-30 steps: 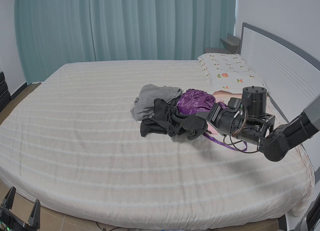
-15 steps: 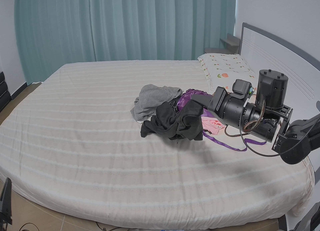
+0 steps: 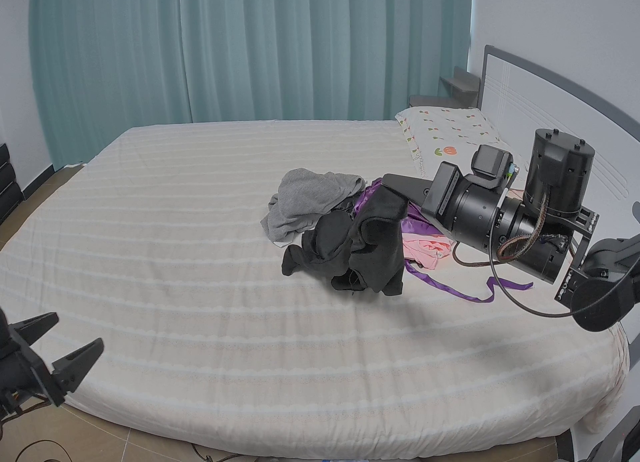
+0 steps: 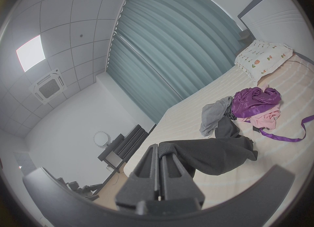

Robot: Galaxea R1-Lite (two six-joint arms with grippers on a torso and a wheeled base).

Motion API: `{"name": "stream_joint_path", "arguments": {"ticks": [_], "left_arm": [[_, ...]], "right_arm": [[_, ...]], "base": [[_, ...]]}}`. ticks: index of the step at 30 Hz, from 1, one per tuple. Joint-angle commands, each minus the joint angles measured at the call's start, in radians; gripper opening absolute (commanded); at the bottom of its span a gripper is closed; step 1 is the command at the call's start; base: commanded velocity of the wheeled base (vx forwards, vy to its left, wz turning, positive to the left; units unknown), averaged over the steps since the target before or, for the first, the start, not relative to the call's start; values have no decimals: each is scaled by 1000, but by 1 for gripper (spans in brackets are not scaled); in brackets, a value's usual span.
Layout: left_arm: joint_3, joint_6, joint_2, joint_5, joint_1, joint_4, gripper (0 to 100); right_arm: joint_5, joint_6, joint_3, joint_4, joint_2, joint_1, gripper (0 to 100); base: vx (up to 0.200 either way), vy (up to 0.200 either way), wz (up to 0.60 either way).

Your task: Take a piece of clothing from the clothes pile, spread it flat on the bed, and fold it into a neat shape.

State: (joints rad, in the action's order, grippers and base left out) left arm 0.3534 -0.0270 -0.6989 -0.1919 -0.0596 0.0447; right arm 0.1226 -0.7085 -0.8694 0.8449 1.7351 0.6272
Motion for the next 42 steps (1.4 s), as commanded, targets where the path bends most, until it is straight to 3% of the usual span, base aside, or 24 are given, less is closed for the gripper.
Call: {"name": "stream_joint_path", "arguments": {"ticks": [1,9,18,24,28,42], "left_arm": [[1,9,-504,-31,-98,135,100],[36,-37,-823,-15,-187,379,100],[150,-70,-1068,12,-319,416,100],[272,-133,-1191,78,-364,463,100],[364,-172,-1258,109,-376,465,100],[547,-154,-1476,117,-398,471,100]], "right_arm": [[-1,11,0,10,6,0,0],[-6,9,36,10,-40,14,0],[-6,9,107,13,-118,49,0],[5,11,116,3,-189,52,0],[3,11,133,3,-195,68,0],[6,9,102,8,-190,68,0]], "base": [[0,0,0],[0,0,0],[0,0,0],[0,0,0],[0,0,0],[0,0,0]]}}
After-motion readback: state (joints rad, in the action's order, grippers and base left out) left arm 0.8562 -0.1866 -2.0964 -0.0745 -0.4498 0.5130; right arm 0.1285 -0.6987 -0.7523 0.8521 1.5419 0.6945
